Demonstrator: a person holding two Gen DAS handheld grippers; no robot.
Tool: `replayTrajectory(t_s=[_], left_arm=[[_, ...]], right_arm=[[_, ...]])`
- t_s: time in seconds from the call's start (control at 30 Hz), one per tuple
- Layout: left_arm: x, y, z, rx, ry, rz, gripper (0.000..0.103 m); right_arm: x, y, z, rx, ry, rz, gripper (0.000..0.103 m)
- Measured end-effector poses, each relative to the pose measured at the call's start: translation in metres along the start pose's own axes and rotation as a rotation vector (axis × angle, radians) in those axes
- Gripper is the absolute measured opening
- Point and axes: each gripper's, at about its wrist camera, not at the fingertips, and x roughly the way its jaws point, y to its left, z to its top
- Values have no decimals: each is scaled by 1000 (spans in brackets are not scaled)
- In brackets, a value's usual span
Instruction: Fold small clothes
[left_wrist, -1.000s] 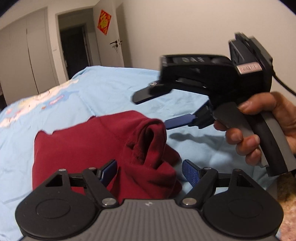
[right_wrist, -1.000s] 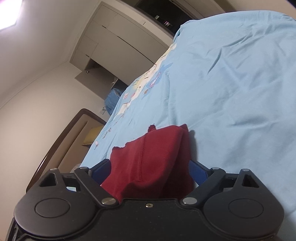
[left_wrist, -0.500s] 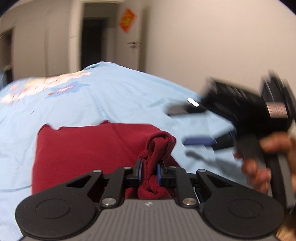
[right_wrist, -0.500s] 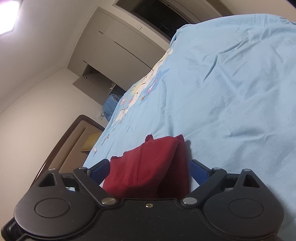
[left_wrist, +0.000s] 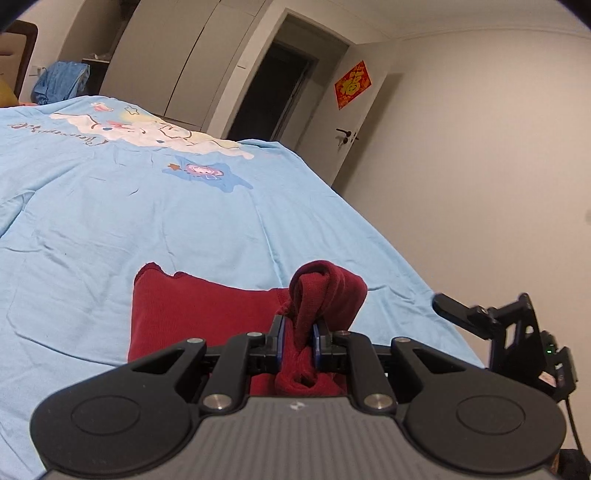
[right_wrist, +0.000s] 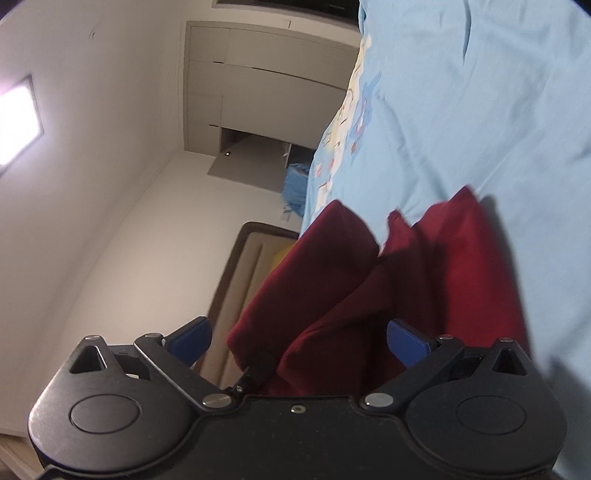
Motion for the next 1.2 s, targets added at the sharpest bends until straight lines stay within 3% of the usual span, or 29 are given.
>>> replayTrajectory(t_s=[0.2,0.47,0.73,0.87,1.07,1.2], left_arm=[[-9,3,0,-29,-20,6,15],[-13,-5,-3,-40,-20,-17,15],[-17,-16,-8,1,-23,-49,15],[-11,-24,-14,33,-5,-65,15],[5,-40,-37,109,62,-71,15],[14,-50,-52,162,91,-59,15]], right_arm=[[25,-17,1,197,-25,92,103],[39,-33,2,320,-96,127,103],[52,-20,30,202,-147,103,103],[56,-8,39,136,-115,79,103],[47,-9,42,68,-60,-72,102],[46,-4,36,-32,-10,-172,89]])
